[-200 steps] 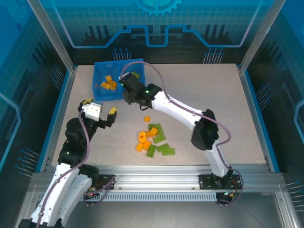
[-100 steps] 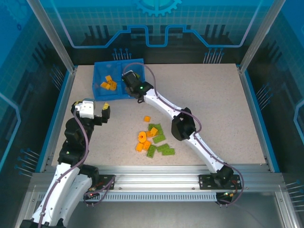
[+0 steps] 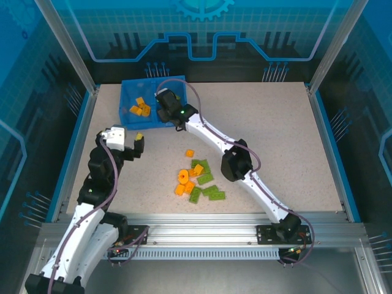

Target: Sort the legos into containers by color

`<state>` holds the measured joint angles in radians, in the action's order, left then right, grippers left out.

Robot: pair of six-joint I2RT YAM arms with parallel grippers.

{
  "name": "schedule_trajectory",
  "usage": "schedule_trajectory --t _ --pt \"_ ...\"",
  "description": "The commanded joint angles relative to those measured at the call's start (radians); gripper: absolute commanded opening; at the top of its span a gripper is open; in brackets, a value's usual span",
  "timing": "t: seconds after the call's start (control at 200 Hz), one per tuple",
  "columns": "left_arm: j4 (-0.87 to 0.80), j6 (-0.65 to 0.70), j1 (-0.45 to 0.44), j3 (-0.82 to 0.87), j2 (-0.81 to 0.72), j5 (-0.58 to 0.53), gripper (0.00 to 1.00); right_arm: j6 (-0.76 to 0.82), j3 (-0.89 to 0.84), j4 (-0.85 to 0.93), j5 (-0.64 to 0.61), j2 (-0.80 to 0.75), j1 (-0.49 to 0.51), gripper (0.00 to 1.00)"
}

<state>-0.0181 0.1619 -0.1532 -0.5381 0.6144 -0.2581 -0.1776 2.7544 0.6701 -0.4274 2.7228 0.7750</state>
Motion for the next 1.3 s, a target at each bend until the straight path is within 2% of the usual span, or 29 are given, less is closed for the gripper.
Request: schedule_trajectory --t 0.0,0.165,0.225,0.32,0.41,0.515,0.58,0.71,0.84,1.055,1.201,1.296 --pt "-0.043 -0.044 0.006 -0.057 0.018 -0.026 0.99 -0.070 -0.030 0.123 0.021 -0.215 0.013 0.62" --pt "-0.121 -0.121 0.006 -0.108 0.066 -0.004 0.99 -0.084 -0.365 0.191 0.145 -0.558 0.009 0.67" --pt "-0.190 -0.182 0.007 -0.155 0.106 0.043 0.99 -0.076 -0.510 0.190 0.238 -0.692 0.002 0.74" --pt "-0.422 -0.372 0.006 -0.310 0.239 0.110 0.98 -0.051 -0.761 0.160 0.392 -0.900 -0.007 0.88" --pt "-0.636 -0.588 0.003 -0.427 0.379 0.162 0.96 -0.059 -0.970 0.145 0.457 -1.082 -0.008 0.99" --pt "-0.675 -0.745 -0.053 -0.427 0.503 0.243 0.93 -0.111 -1.177 0.137 0.478 -1.246 -0.016 1.00" --pt "-0.650 -0.801 -0.141 -0.421 0.573 0.236 0.91 -0.151 -1.277 0.130 0.471 -1.320 -0.021 1.00" --pt "-0.597 -0.828 -0.296 -0.490 0.766 0.238 0.92 -0.218 -1.414 0.118 0.473 -1.402 -0.041 1.00" --pt "-0.580 -0.771 -0.382 -0.616 0.989 0.175 0.94 -0.254 -1.472 0.114 0.461 -1.435 -0.049 1.00" --pt "-0.545 -0.703 -0.395 -0.749 1.270 0.179 0.85 -0.267 -1.499 0.145 0.418 -1.470 -0.056 1.00" --pt "-0.513 -0.672 -0.397 -0.778 1.344 0.181 0.79 -0.279 -1.527 0.144 0.408 -1.498 -0.059 1.00" --pt "-0.511 -0.656 -0.397 -0.790 1.374 0.181 0.70 -0.287 -1.539 0.144 0.405 -1.508 -0.060 1.00"
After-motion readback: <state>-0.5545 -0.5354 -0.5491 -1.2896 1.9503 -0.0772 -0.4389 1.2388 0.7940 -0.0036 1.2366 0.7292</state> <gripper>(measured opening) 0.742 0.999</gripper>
